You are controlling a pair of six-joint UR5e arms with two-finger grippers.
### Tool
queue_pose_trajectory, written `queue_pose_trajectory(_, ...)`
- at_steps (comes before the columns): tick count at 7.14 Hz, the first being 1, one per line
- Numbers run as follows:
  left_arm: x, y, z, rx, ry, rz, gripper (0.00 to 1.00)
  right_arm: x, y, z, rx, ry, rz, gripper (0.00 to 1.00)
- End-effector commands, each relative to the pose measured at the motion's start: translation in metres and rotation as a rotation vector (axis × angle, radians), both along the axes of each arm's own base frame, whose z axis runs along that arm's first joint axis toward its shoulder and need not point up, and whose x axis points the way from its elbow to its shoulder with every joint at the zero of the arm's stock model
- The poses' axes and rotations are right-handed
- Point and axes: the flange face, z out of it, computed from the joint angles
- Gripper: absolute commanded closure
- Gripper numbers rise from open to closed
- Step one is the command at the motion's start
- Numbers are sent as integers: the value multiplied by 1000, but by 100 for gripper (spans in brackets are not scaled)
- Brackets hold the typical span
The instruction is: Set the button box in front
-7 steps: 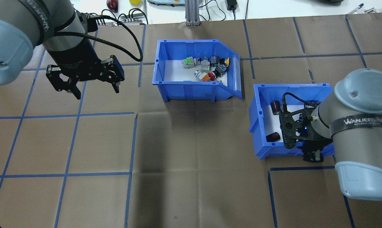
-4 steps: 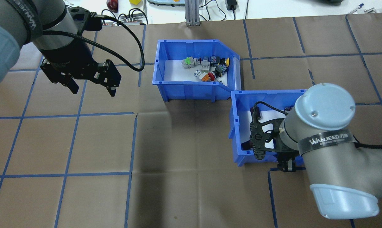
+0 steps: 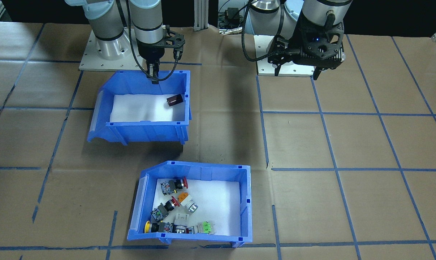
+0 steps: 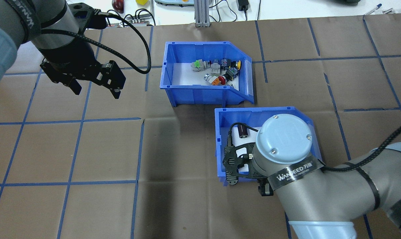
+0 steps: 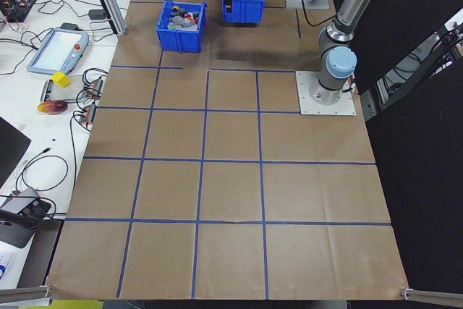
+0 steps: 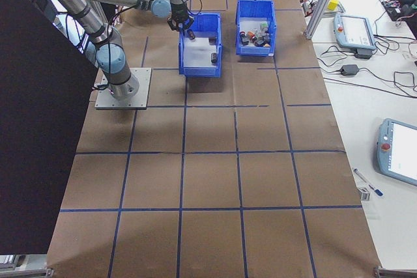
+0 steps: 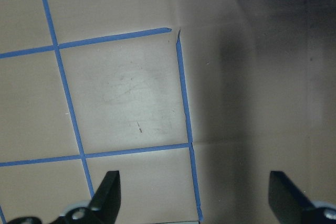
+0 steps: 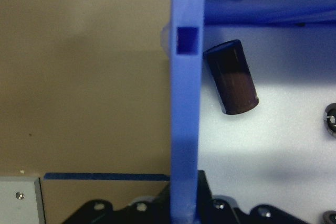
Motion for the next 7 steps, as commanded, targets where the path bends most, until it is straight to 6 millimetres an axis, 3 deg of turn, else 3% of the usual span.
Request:
queue_pose_trajectory(1, -2, -6, 2, -85, 1, -12, 2, 42, 7, -17, -17, 14, 3, 94)
queue_pose_trajectory(4, -3, -9, -5, -73, 12, -14, 2, 98, -2, -28, -14, 47, 12, 94)
queue_pose_trajectory(6, -7, -12, -11, -60, 14, -21, 1, 99, -4, -37, -6, 81, 16, 94)
queue_pose_trajectory(7, -6, -15, -15, -53, 13, -20, 1, 99, -4, -37, -5, 79, 14, 87)
